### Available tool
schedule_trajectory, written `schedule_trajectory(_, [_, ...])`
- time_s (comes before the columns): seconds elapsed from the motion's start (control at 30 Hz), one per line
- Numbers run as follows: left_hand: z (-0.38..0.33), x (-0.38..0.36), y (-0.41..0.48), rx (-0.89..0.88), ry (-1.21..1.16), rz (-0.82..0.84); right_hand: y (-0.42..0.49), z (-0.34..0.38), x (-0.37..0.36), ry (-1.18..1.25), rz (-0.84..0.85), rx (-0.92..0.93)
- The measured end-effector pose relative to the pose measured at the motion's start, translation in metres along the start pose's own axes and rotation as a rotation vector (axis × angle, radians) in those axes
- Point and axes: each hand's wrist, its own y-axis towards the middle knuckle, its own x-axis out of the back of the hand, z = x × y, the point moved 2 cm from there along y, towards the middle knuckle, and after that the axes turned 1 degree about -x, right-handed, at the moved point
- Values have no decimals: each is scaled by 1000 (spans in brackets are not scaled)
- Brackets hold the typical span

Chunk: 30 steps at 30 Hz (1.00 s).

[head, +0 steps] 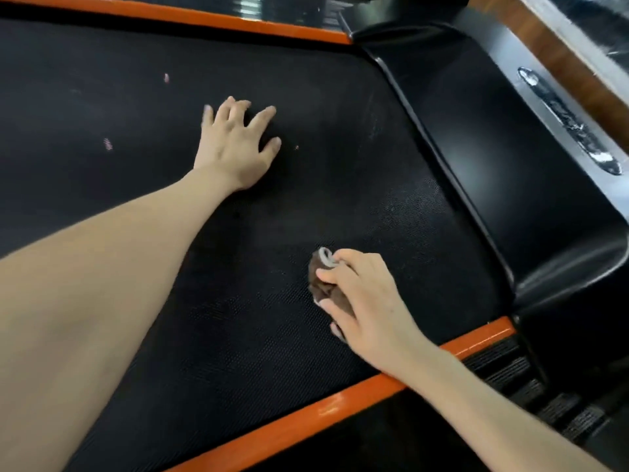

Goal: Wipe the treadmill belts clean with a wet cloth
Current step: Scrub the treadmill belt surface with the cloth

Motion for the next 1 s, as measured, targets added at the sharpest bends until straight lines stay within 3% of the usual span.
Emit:
schedule_trajectory(0.1, [2, 24, -16, -53, -255, -213, 12, -16, 6, -59, -38, -13])
schedule_trajectory(0.17, [16, 41, -35, -96, -260, -304, 31, -33, 3, -139, -115, -110])
schedule_trajectory(0.3, [70, 54, -64, -108, 25, -186, 95, -56, 0, -251, -262, -465])
schedule_trajectory(0.37, [92, 51, -69, -69, 115, -90, 114, -46, -7, -294, -289, -524])
schedule_trajectory(0.4, [96, 48, -70, -69, 134, -66, 114, -34, -11, -295, -293, -476])
schedule_trajectory(0.5, [101, 38, -68, -85, 149, -35, 88, 17, -30, -150, -258, -82])
schedule_trajectory(0.6, [103, 28, -65, -102, 149, -14, 84, 19, -27, -79, -181, 168])
schedule_trajectory(0.67, [105, 27, -66, -109, 149, -13, 112, -12, -23, -172, -215, 114])
schedule_trajectory(0.8, [105, 24, -63, -110, 121, 4, 189, -85, -6, -315, -301, -462])
schedule_trajectory(0.87, [106, 24, -63, -104, 105, 0, 207, -84, -10, -325, -305, -576])
schedule_trajectory(0.93, [106, 24, -64, -104, 104, 5, 205, -62, -19, -335, -295, -488])
schedule_trajectory(1.0, [107, 26, -64, -99, 111, 1, 178, -27, -29, -228, -273, -222])
